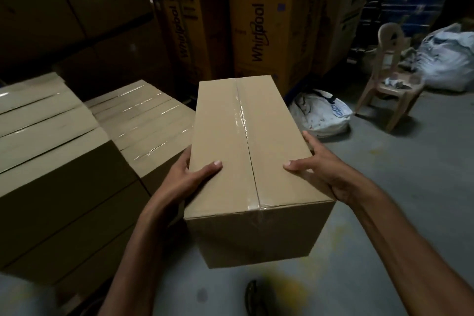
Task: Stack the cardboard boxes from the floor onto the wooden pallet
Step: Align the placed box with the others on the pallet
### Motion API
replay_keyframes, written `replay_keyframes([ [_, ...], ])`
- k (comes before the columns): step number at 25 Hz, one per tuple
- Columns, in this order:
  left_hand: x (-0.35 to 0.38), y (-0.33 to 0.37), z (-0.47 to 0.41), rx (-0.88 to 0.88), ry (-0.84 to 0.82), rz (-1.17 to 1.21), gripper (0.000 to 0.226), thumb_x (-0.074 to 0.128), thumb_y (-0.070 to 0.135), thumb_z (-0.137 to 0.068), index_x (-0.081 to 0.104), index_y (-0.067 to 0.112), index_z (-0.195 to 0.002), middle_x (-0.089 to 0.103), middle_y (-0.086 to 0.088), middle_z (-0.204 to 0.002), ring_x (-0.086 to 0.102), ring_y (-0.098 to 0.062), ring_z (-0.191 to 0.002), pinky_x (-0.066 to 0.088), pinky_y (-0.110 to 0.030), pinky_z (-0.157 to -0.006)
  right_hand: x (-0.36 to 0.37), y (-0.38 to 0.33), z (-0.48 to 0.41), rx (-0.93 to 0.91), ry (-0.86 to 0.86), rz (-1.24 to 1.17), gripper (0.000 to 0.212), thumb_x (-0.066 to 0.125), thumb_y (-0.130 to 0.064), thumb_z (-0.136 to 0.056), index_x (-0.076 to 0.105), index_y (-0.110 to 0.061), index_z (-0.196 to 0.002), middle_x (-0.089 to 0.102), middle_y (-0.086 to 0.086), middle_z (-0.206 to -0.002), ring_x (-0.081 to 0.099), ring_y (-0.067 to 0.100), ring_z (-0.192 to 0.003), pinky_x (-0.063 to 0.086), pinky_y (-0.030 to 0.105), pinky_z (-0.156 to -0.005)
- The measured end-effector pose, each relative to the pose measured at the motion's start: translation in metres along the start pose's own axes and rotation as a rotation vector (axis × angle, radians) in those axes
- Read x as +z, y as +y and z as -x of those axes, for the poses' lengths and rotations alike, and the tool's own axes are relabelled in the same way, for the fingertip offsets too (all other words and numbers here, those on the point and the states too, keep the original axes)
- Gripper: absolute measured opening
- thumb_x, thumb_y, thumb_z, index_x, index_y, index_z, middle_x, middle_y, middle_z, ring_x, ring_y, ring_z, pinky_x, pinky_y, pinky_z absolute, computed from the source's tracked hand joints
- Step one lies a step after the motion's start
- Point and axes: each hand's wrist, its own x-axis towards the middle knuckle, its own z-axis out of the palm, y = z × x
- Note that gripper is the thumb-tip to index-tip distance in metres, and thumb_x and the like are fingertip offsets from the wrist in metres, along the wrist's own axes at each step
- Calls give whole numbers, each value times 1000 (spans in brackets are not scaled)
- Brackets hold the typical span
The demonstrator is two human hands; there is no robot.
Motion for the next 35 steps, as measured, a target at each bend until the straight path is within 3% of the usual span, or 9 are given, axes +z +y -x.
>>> replay_keyframes([
  [4,-9,-9,-92,57,-42,8,79,87,36,-78,44,49,-144,68,13,-126,72,-9,-105,61,-30,-85,-10,-15,-103,49,-2,20,108,84,-1,-77,23,-42,-156,60,-4,-129,60,20,-113,50,33,-80],
  [7,-21,-12,-158,74,-53,26,91,92,35,-74,39,58,-143,65,8,-135,69,-15,-114,59,-44,-94,-7,-34,-167,4,94,-33,95,84,2,-77,33,-47,-141,56,7,-137,59,25,-115,53,33,-76],
  [10,-31,-8,-214,40,1,53,99,94,31,-71,32,67,-140,61,6,-132,69,-19,-112,62,-38,-84,-8,-50,-222,-54,142,-59,101,84,7,-72,37,-43,-147,55,3,-139,57,18,-116,52,33,-78],
  [14,-36,2,-283,41,90,87,101,92,30,-71,31,61,-145,59,5,-130,67,-18,-109,61,-27,-74,-18,-69,-294,-151,122,-46,107,87,3,-69,37,-42,-153,55,-4,-140,57,17,-123,56,37,-85],
  [17,-36,13,-333,72,218,124,87,90,36,-73,40,56,-142,59,0,-139,66,-14,-114,60,-22,-72,-26,-85,-350,-198,55,-52,107,86,3,-70,37,-41,-154,58,-6,-140,59,16,-124,58,40,-91],
  [23,-28,29,-443,75,395,109,91,92,33,-70,42,52,-143,61,6,-140,65,-14,-117,59,-38,-90,-49,-119,-493,-214,-65,-29,112,89,-1,-64,34,-41,-154,58,-16,-133,60,9,-120,55,38,-97],
  [30,-25,54,-545,-22,657,165,89,89,27,-74,43,41,-149,62,18,-117,67,2,-95,55,-17,-69,-53,-183,-666,-179,-325,73,103,89,1,-66,44,-32,-153,65,-10,-130,64,8,-116,58,30,-92],
  [33,-48,59,-576,-77,758,171,78,87,24,-80,47,36,-146,67,13,-111,71,5,-88,58,-16,-64,-24,-211,-730,-155,-427,119,102,90,-2,-65,46,-28,-153,68,-7,-128,66,14,-116,57,37,-95],
  [35,-71,60,-594,-111,808,170,74,84,27,-83,47,36,-146,72,5,-115,74,-4,-94,61,-23,-67,4,-223,-766,-128,-501,160,97,89,-4,-68,46,-27,-152,68,-9,-120,66,14,-109,56,31,-84],
])
